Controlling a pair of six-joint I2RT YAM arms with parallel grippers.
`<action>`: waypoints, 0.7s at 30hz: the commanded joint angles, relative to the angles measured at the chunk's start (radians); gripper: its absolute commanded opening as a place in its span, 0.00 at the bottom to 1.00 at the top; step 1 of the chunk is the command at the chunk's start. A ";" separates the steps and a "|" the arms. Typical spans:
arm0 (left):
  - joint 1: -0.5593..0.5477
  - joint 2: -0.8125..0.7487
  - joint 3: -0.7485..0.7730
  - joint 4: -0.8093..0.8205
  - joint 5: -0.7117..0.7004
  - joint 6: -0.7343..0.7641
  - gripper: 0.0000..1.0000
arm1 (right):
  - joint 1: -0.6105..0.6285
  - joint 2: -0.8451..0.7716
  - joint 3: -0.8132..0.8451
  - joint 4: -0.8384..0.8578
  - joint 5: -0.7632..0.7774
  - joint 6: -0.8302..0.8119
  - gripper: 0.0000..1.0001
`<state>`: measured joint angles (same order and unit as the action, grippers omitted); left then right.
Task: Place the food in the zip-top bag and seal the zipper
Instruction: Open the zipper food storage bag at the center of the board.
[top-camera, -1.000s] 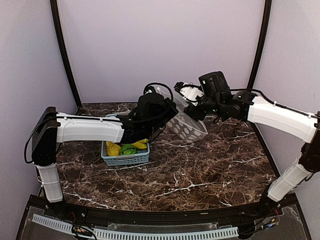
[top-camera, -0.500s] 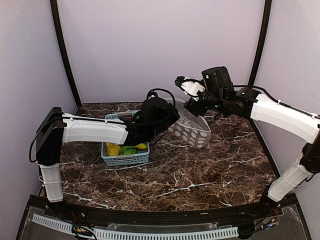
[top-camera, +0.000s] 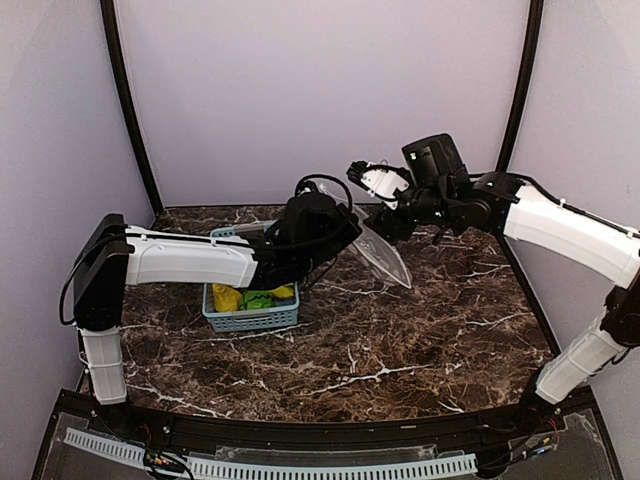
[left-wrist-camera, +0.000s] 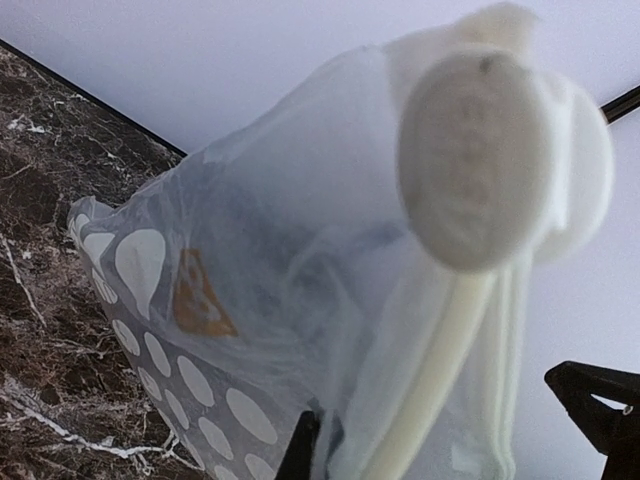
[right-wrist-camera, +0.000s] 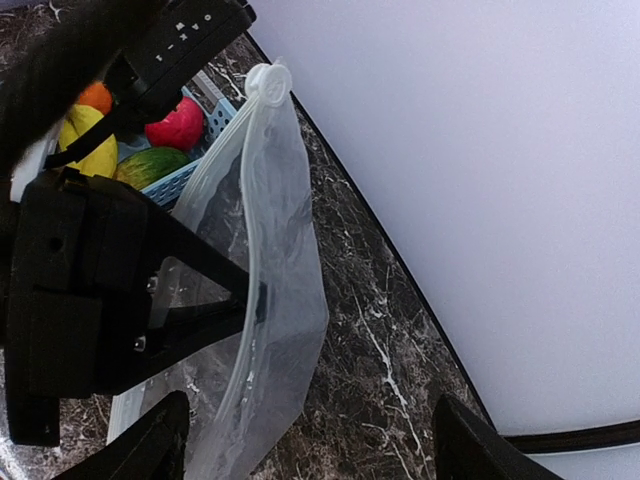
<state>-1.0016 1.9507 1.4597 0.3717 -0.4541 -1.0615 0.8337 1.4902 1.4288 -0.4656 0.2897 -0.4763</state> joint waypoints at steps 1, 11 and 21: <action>-0.003 -0.010 0.031 -0.004 -0.017 0.006 0.01 | 0.014 -0.029 -0.012 -0.034 -0.089 0.059 0.81; -0.003 -0.015 0.026 0.010 -0.026 -0.007 0.01 | 0.015 0.003 -0.093 0.038 0.006 0.094 0.76; -0.004 -0.022 -0.024 0.030 0.012 -0.016 0.01 | -0.128 0.008 -0.051 0.068 -0.105 0.168 0.32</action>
<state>-1.0016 1.9507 1.4605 0.3756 -0.4637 -1.0660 0.7586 1.4883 1.3441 -0.4408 0.2428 -0.3458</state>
